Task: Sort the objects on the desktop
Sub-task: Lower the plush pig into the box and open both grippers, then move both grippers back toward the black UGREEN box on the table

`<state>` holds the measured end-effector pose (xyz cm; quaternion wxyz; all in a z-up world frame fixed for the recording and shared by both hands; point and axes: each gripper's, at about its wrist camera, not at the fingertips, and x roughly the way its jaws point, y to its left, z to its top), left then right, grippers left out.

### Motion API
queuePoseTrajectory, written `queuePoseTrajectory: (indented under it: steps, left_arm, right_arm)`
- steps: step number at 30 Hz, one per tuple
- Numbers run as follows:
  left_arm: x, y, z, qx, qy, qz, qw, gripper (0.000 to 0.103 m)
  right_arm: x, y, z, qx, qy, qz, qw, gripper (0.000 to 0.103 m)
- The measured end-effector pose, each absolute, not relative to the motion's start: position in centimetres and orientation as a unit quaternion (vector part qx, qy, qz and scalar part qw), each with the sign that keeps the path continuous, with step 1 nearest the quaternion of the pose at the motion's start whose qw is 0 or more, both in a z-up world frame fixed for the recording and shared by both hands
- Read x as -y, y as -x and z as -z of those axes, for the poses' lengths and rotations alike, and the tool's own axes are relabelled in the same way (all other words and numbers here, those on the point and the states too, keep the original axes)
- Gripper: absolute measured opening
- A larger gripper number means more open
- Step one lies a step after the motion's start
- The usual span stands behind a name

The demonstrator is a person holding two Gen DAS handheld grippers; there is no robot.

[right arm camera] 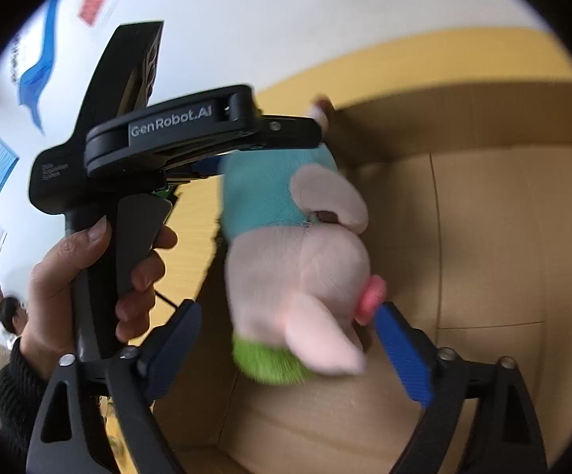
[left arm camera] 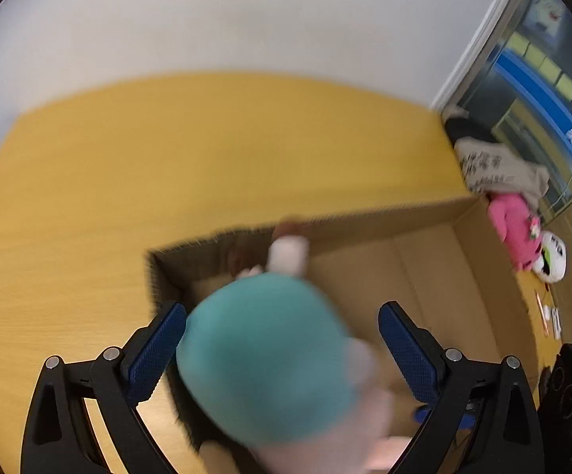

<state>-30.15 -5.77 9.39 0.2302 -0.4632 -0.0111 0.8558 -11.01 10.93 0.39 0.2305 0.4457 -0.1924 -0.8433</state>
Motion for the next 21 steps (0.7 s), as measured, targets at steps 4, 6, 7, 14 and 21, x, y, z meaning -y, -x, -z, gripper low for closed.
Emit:
queuePoseTrajectory:
  steps: [4, 6, 7, 14, 21]
  left_arm:
    - [8.6, 24.4, -15.0, 0.017, 0.373, -0.904, 0.208, 0.103]
    - [9.1, 20.5, -17.2, 0.01, 0.33, -0.922, 0.201, 0.103]
    - [9.2, 18.7, -17.9, 0.004, 0.314, -0.929, 0.195, 0.103]
    - [7.4, 5.9, -18.8, -0.005, 0.227, -0.963, 0.146, 0.103]
    - [4.6, -2.0, -16.7, -0.011, 0.179, -0.981, 0.079, 0.103]
  right_arm:
    - [-12.7, 5.7, -3.5, 0.167, -0.408, 0.864, 0.243, 0.102]
    - [-13.7, 4.3, -5.3, 0.153, -0.39, 0.876, 0.238, 0.102]
    - [-13.3, 6.7, -6.9, 0.143, -0.382, 0.883, 0.233, 0.102]
    - [-13.2, 5.3, -11.3, 0.088, -0.324, 0.92, 0.203, 0.102]
    - [-16.2, -0.3, -11.7, 0.036, -0.323, 0.936, 0.136, 0.102]
